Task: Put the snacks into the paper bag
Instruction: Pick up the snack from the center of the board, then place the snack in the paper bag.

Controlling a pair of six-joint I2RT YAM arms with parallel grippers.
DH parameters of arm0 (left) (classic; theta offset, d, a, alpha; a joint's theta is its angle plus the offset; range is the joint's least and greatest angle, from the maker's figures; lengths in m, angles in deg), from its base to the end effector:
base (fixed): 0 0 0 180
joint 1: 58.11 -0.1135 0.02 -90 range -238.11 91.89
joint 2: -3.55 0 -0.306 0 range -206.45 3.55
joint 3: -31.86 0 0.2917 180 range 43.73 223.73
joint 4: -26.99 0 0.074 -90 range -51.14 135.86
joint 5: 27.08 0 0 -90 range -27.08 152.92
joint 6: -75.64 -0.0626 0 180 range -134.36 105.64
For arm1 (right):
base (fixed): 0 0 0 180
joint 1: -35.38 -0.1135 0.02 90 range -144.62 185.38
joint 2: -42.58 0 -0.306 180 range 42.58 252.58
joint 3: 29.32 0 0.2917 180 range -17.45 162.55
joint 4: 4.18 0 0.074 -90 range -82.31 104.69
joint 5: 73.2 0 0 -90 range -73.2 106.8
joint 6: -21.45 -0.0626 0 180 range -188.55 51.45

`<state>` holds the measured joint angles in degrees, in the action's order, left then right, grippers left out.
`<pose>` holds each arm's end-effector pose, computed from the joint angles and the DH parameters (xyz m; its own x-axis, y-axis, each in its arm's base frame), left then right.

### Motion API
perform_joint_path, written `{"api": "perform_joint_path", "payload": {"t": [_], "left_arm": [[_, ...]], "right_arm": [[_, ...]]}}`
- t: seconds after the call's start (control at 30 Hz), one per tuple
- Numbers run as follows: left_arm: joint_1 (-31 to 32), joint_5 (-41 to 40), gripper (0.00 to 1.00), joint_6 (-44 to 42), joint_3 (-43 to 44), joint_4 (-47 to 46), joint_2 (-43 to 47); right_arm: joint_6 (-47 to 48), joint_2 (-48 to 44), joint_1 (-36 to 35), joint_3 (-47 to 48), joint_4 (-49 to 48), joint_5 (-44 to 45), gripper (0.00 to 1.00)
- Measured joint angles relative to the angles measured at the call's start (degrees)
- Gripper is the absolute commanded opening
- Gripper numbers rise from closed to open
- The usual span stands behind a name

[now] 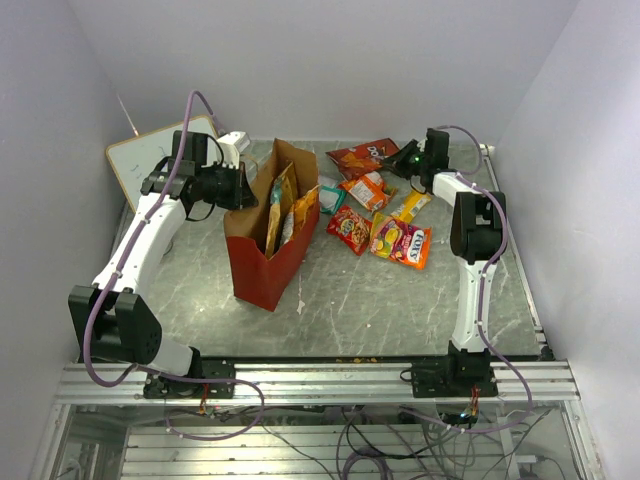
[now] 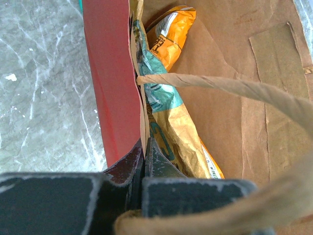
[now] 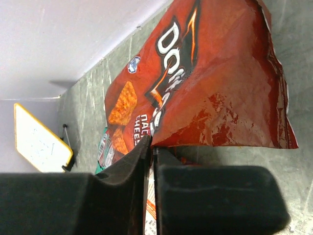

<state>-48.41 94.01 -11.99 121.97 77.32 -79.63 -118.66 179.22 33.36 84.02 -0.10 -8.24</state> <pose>0.3553 -0.0935 0.3649 -0.6979 0.0834 -0.7113 0.4857 0.7850 -0.3845 0.6251 0.0486 0.1481 -0.6074 0.6742 -0.4201 0.0913 0.5846 0.8062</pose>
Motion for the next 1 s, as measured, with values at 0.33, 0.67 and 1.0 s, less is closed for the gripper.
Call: {"api": "perform_joint_path", "payload": {"t": [0.33, 0.67, 1.0], "left_arm": [[0.0, 0.0, 0.07, 0.02, 0.0, -0.04, 0.0], [0.0, -0.52, 0.07, 0.0, 0.0, -0.04, 0.0], [0.0, -3.67, 0.07, -1.16, 1.66, 1.14, 0.0]], "right_arm": [[-1.03, 0.02, 2.08, 0.0, 0.31, -2.99, 0.0], [-4.09, -5.7, 5.55, 0.0, -0.55, -11.43, 0.0], [-3.58, -18.95, 6.14, -0.33, -0.42, -18.29, 0.0]]}}
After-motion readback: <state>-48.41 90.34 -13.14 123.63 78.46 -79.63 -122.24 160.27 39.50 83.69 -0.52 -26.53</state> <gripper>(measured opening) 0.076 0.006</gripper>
